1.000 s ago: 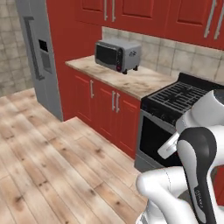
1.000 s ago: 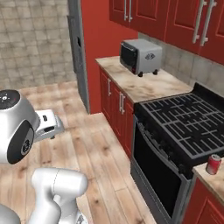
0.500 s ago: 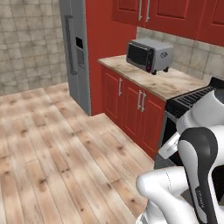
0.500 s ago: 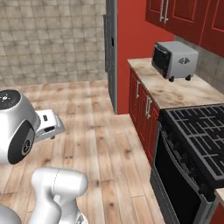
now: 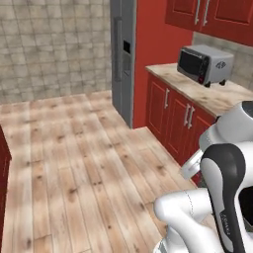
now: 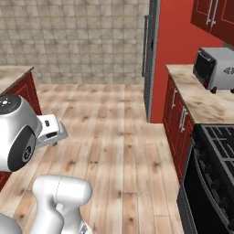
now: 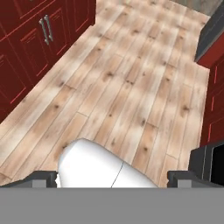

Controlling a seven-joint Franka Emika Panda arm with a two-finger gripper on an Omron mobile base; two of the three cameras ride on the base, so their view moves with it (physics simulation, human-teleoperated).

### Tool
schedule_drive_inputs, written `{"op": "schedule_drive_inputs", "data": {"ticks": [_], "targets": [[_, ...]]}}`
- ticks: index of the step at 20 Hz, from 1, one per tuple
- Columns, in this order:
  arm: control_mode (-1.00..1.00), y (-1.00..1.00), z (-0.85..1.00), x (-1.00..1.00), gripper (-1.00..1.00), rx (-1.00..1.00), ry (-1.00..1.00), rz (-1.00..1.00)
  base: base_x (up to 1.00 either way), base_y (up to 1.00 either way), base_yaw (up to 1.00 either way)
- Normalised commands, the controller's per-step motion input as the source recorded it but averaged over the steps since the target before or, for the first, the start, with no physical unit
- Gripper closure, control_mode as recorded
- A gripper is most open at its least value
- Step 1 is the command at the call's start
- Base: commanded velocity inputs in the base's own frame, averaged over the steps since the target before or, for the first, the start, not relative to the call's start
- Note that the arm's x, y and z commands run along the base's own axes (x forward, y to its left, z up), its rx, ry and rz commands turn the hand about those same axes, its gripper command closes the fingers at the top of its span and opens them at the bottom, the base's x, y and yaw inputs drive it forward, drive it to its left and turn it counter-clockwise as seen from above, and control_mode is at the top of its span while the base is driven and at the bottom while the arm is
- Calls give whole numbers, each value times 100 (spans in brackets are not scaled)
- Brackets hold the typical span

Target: Four empty soda cans are scattered around the kitchen. Gather all the cans and cluster them next to the stove for recycling.

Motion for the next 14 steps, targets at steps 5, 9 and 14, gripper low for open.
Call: {"op": "schedule_drive_inputs", "data": {"ticks": [5, 9, 14], "targets": [[100, 0, 0, 0, -100, 0, 0, 0, -1, -1, 49], [100, 0, 0, 0, -100, 0, 0, 0, 0, 0, 50], [100, 0, 0, 0, -100, 0, 0, 0, 0, 0, 50]]}}
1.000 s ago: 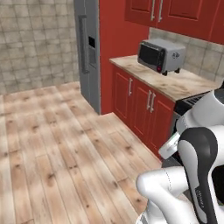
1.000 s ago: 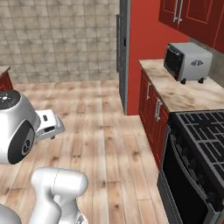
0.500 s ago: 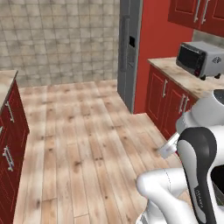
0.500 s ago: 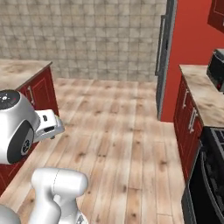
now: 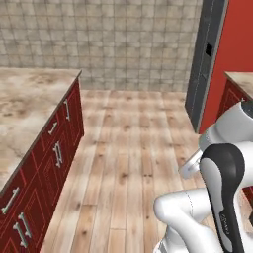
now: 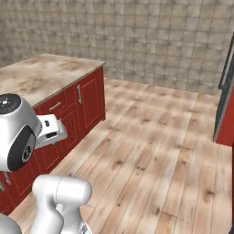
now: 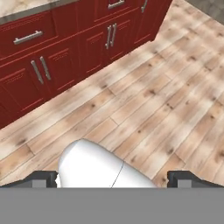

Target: Four empty soda cans are scattered around the kitchen. Gather all the cans and cluster them next to the stove for recycling.

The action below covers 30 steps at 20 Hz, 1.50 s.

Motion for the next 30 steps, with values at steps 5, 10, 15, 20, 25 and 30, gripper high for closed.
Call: {"op": "schedule_drive_inputs", "data": {"ticks": [5, 10, 15, 20, 25, 30], "targets": [[100, 0, 0, 0, -100, 0, 0, 0, 0, 0, 50], [100, 0, 0, 0, -100, 0, 0, 0, 0, 0, 50], [100, 0, 0, 0, -100, 0, 0, 0, 0, 0, 50], [100, 0, 0, 0, -100, 0, 0, 0, -1, 0, 50], [100, 0, 0, 0, -100, 0, 0, 0, 0, 0, 50], [100, 0, 0, 0, -100, 0, 0, 0, 0, 0, 50]]}}
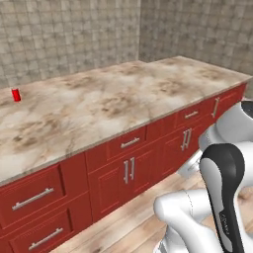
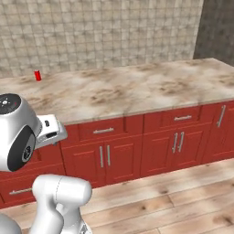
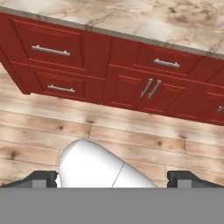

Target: Four empty soda cans are scattered around the kitchen. Gather all the cans and cluster them next to the stove for recycling.

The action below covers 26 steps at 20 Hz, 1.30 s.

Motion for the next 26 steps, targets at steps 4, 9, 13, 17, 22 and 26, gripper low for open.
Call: {"op": "schedule_drive_inputs", "data": {"ticks": [4, 9, 13, 17, 22, 26], "targets": [[100, 0, 0, 0, -100, 0, 0, 0, -7, -10, 41], [100, 0, 0, 0, -100, 0, 0, 0, -1, -1, 16], [100, 0, 0, 0, -100, 0, 0, 0, 0, 56, -6], [100, 0, 0, 0, -100, 0, 0, 0, -5, 100, -2], [100, 0, 0, 0, -100, 0, 0, 0, -12, 100, 0], [100, 0, 0, 0, -100, 0, 0, 0, -17, 100, 0]]}}
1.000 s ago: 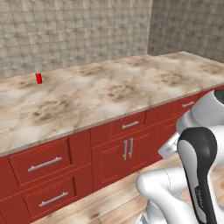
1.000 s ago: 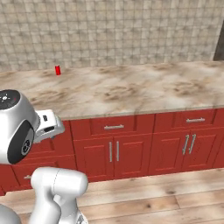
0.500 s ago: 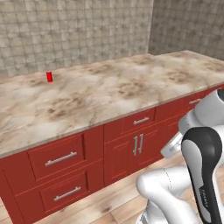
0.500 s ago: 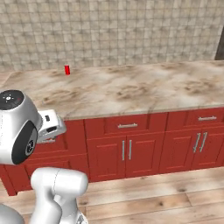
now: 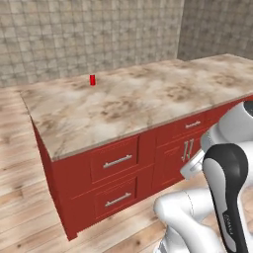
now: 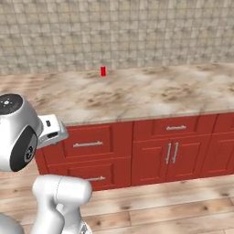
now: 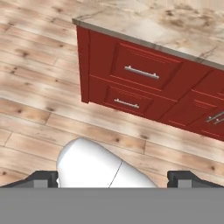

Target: Four empty soda cans are scattered around the kitchen. Gather all the cans and cluster them next to the stove for recycling.

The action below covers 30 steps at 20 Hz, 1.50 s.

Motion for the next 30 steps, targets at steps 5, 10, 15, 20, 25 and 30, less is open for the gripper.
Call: {"op": "schedule_drive_inputs", "data": {"ticks": [5, 10, 15, 20, 25, 30], "targets": [[100, 0, 0, 0, -100, 0, 0, 0, -19, 100, 0], [100, 0, 0, 0, -100, 0, 0, 0, -22, 100, 0], [100, 0, 0, 0, -100, 0, 0, 0, 22, 94, -7], [100, 0, 0, 0, -100, 0, 0, 0, 69, 78, -4], [100, 0, 0, 0, -100, 0, 0, 0, 57, 63, 5], [100, 0, 0, 0, -100, 0, 0, 0, 59, 57, 8]]}}
